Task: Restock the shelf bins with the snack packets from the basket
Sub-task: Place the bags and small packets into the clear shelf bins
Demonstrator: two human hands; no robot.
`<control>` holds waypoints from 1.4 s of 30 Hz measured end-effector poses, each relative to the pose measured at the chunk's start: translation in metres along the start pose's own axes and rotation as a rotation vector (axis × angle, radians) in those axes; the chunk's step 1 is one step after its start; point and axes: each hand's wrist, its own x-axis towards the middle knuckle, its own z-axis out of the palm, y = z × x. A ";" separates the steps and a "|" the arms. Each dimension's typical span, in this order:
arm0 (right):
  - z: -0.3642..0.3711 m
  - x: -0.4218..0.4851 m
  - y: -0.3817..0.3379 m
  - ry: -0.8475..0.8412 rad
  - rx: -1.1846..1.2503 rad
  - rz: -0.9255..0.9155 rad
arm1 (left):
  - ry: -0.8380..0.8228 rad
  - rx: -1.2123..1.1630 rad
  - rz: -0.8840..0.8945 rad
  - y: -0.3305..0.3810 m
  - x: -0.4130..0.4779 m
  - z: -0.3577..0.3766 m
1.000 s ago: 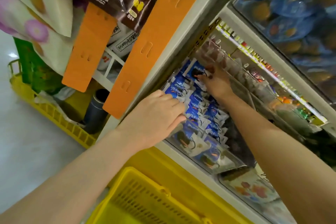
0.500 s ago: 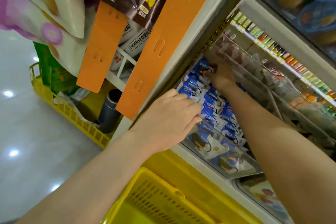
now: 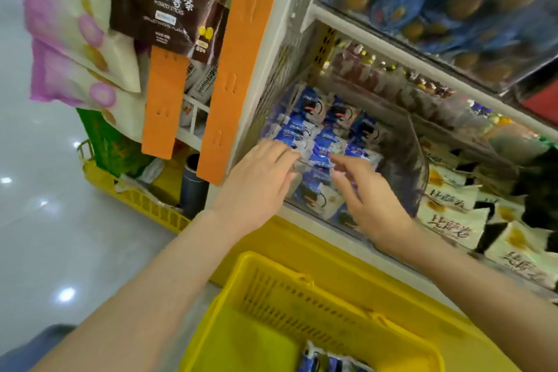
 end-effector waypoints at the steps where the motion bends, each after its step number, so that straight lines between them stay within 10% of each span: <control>1: 0.001 -0.015 0.003 -0.013 -0.076 -0.029 | 0.002 -0.006 -0.017 0.003 -0.005 0.000; 9: 0.036 -0.118 0.031 0.210 -0.144 -0.112 | -0.050 -0.042 -0.141 0.036 -0.069 0.033; 18: 0.158 -0.220 0.110 -0.449 -0.085 0.420 | -0.309 -0.023 -0.572 0.003 -0.141 0.107; 25: 0.237 -0.245 0.162 -0.621 0.227 0.829 | -0.377 -0.149 -0.800 -0.012 -0.167 0.132; 42: 0.317 -0.226 0.166 -0.266 0.629 1.249 | -0.310 -0.010 -0.730 -0.008 -0.167 0.138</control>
